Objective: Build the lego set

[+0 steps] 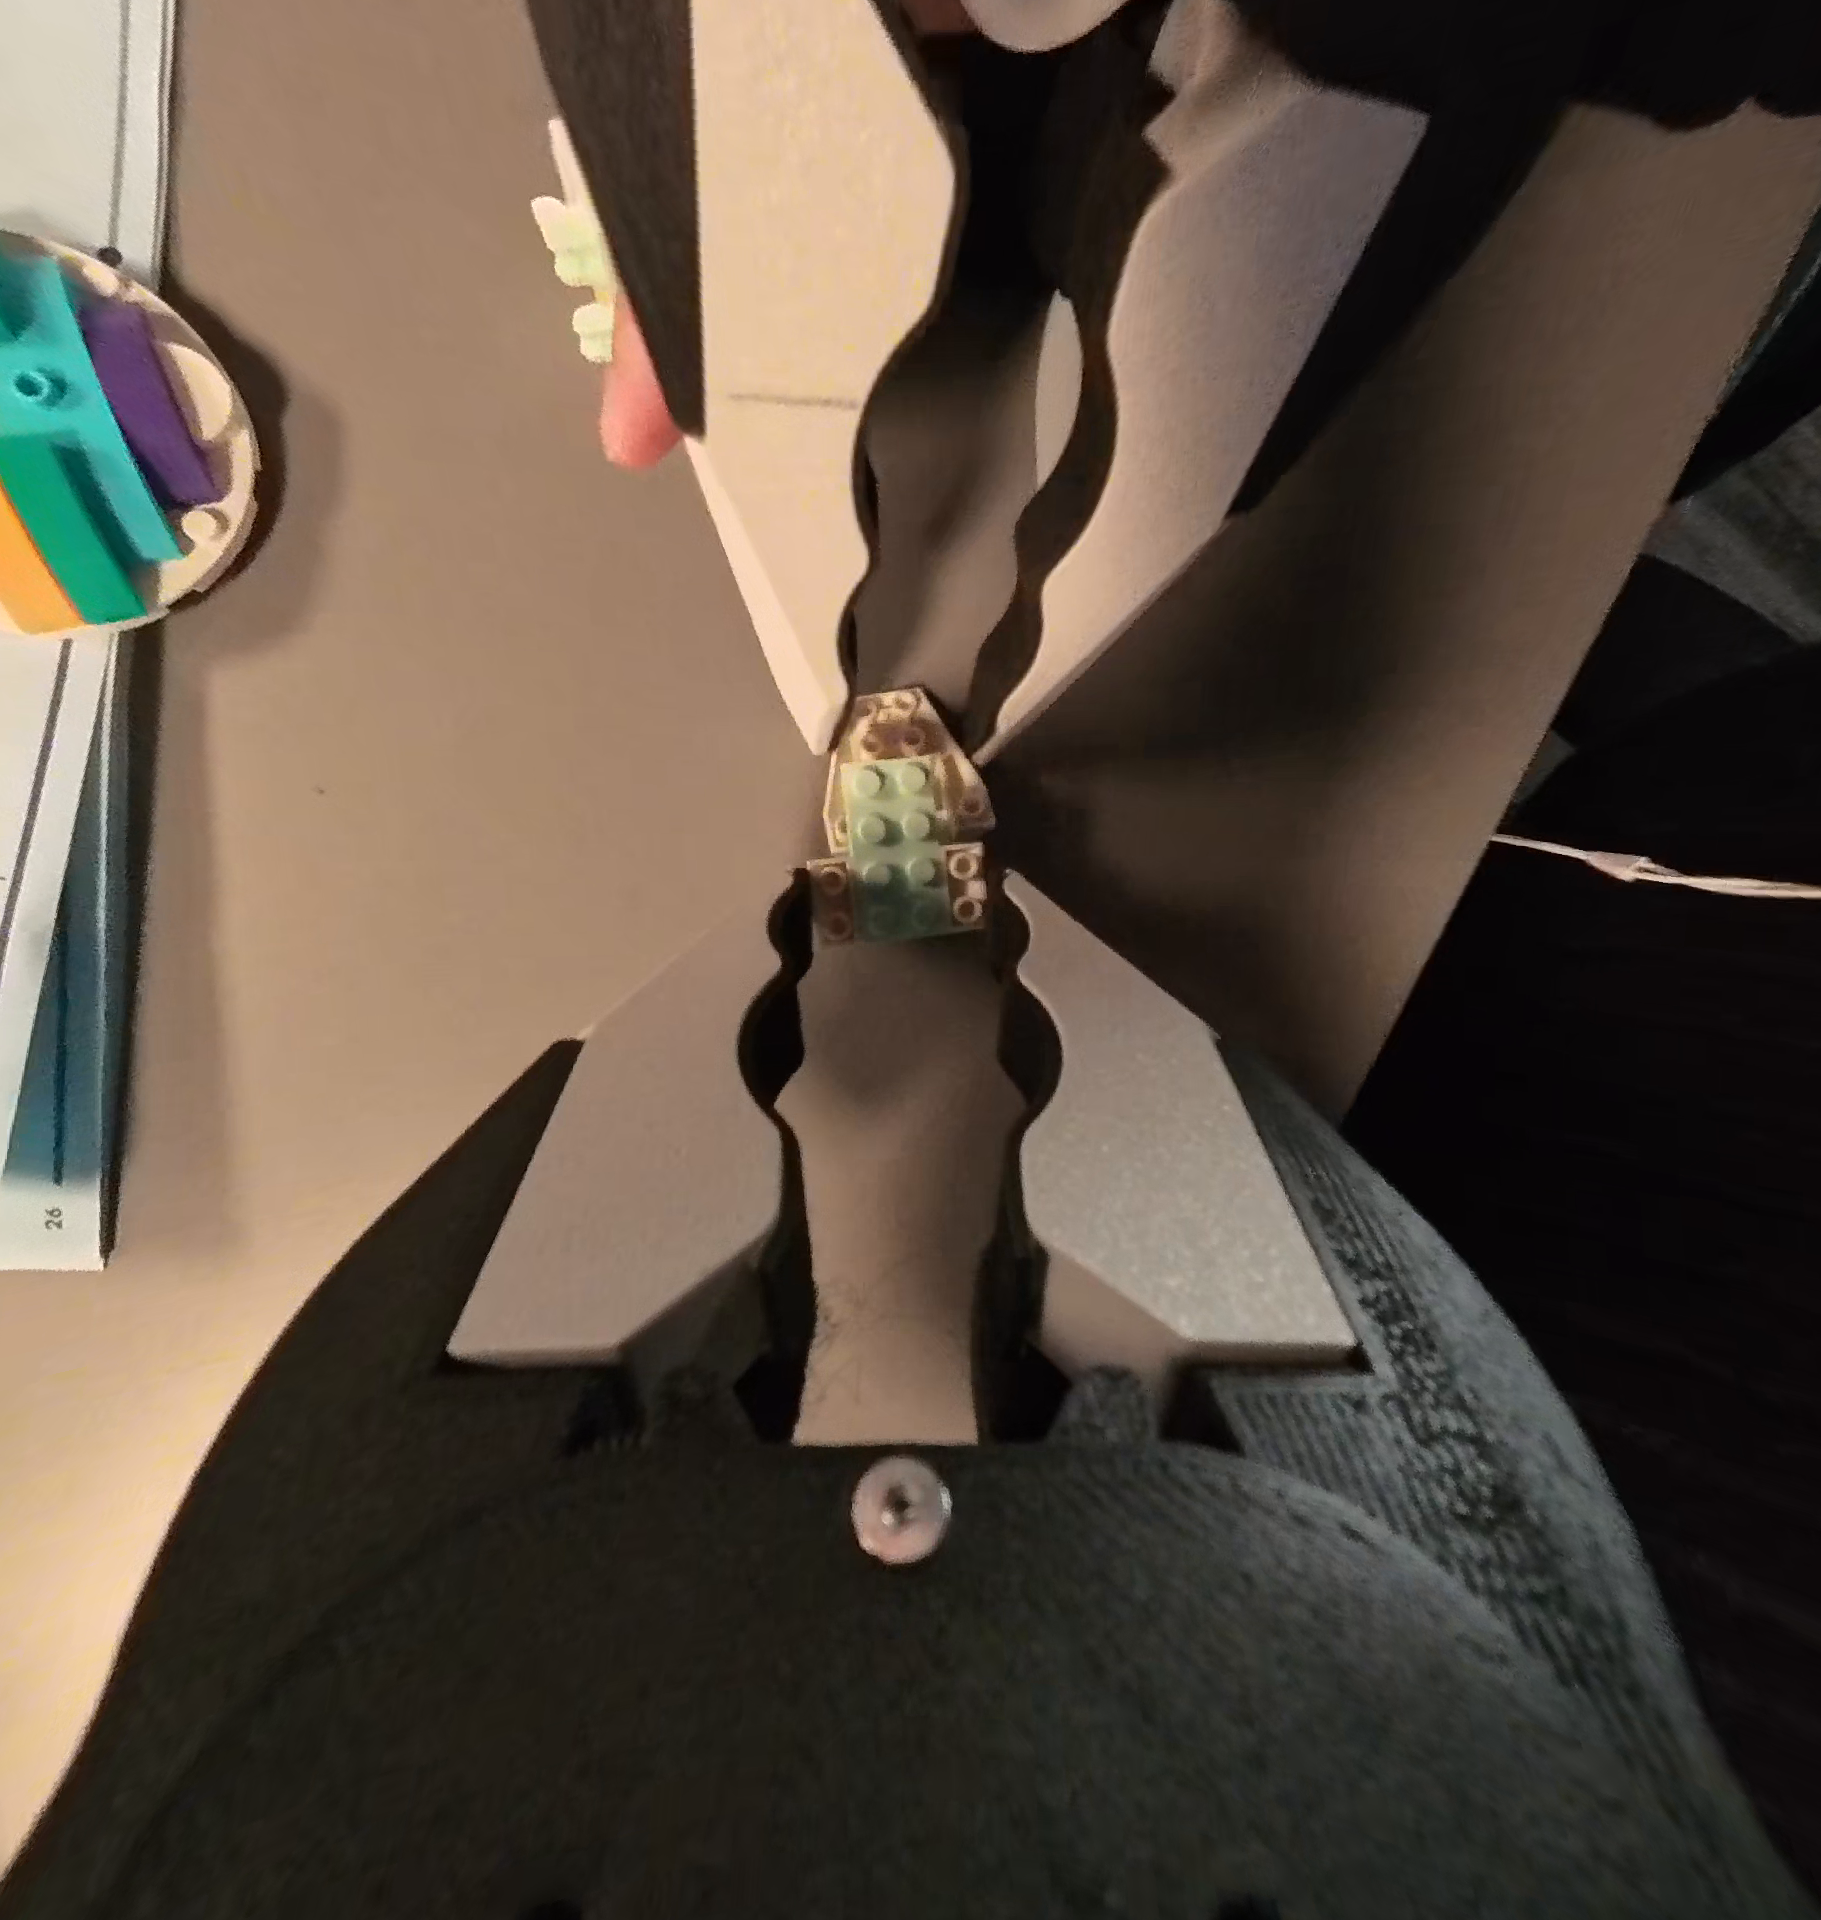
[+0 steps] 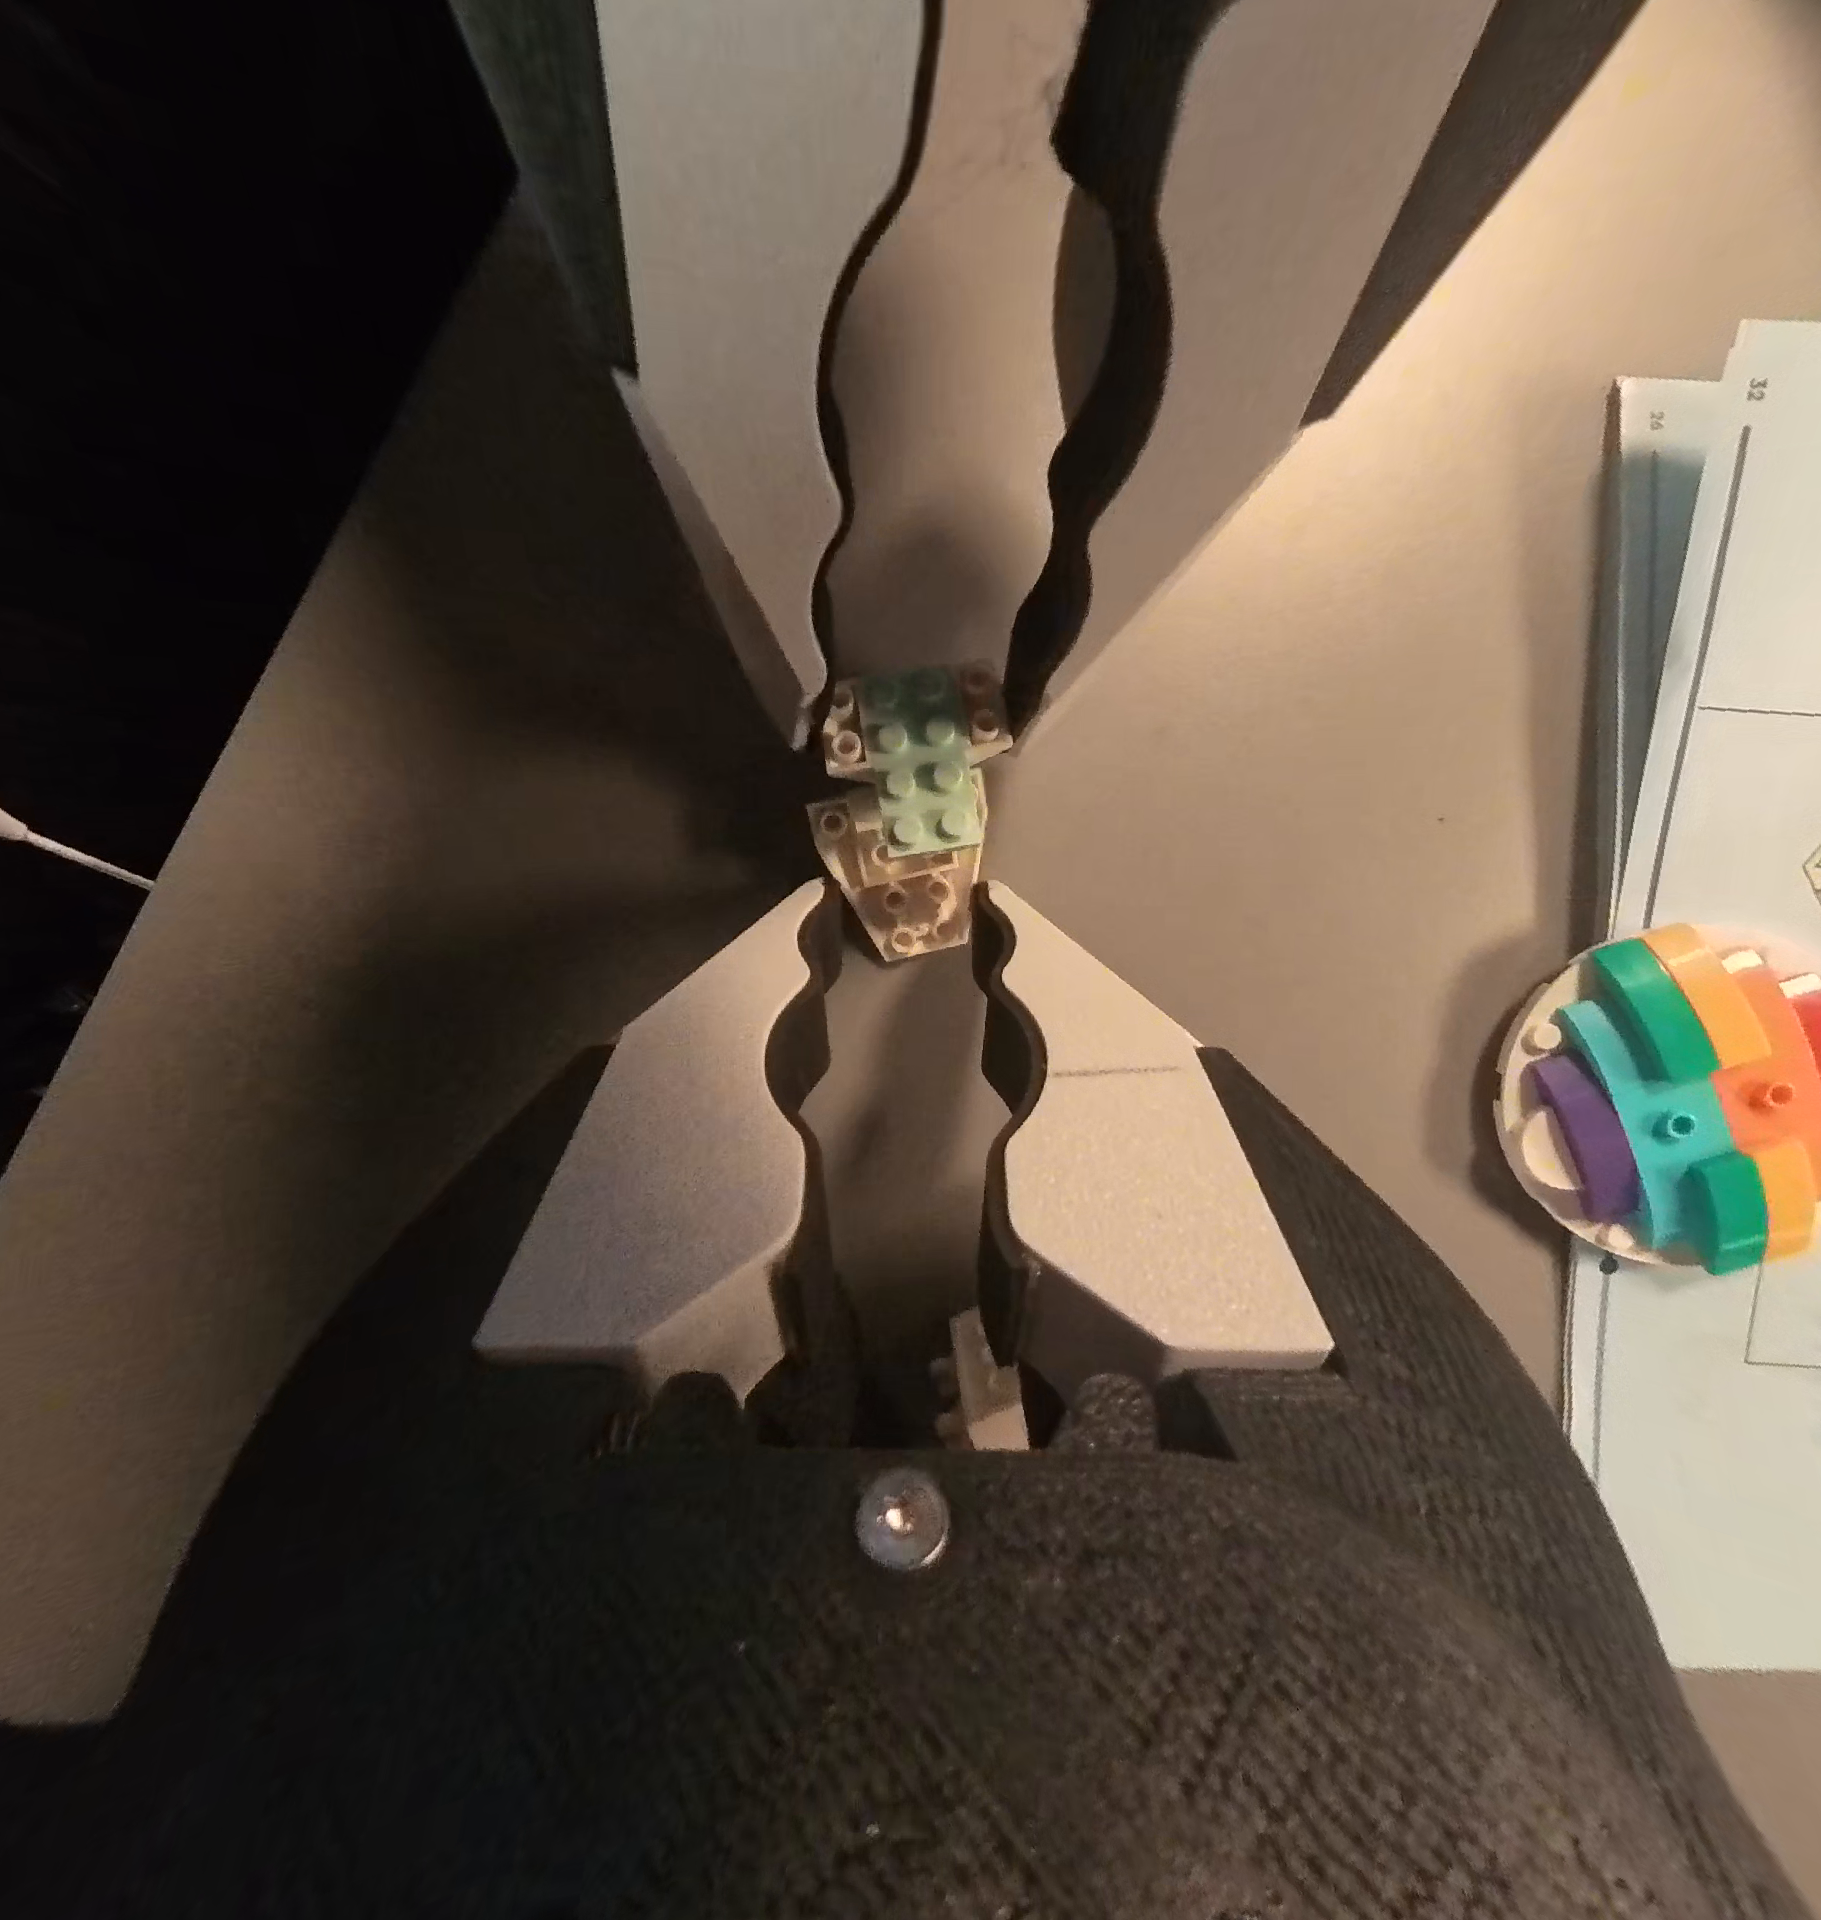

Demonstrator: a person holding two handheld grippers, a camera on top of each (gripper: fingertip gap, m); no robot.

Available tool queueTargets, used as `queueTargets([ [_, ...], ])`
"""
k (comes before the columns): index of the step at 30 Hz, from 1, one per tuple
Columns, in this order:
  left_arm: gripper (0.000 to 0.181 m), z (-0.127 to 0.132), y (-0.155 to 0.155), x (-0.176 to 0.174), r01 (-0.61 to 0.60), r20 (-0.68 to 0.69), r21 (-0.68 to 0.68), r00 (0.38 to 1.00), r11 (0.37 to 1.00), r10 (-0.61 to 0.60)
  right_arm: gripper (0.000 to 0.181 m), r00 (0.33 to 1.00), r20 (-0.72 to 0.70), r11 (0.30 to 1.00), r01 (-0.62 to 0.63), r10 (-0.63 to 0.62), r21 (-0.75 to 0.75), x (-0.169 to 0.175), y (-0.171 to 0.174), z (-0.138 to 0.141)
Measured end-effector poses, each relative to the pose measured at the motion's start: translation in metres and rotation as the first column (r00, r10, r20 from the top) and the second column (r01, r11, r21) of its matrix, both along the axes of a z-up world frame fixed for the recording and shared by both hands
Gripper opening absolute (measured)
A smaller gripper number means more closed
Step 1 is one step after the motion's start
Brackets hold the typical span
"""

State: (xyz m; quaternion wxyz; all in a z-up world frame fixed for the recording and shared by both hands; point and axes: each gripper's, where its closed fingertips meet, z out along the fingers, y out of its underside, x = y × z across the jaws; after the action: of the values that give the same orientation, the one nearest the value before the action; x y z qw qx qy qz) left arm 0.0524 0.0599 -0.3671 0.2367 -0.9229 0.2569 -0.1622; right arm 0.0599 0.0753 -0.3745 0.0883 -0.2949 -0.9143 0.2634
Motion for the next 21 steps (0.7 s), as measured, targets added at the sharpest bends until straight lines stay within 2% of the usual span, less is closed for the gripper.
queueTargets([
  [15,0.032,-0.0040,-0.0011,0.0052,0.002,0.034,-0.067,0.999,0.998,0.001,0.023,1.000,-0.010,1.000,0.007,-0.007,-0.019,-0.0022,0.0004,0.0000],
  [21,0.053,0.0005,-0.0011,0.0016,-0.030,0.044,0.011,0.999,0.999,0.030,0.023,1.000,-0.024,1.000,0.005,-0.006,-0.028,-0.0038,-0.0005,0.0002],
])
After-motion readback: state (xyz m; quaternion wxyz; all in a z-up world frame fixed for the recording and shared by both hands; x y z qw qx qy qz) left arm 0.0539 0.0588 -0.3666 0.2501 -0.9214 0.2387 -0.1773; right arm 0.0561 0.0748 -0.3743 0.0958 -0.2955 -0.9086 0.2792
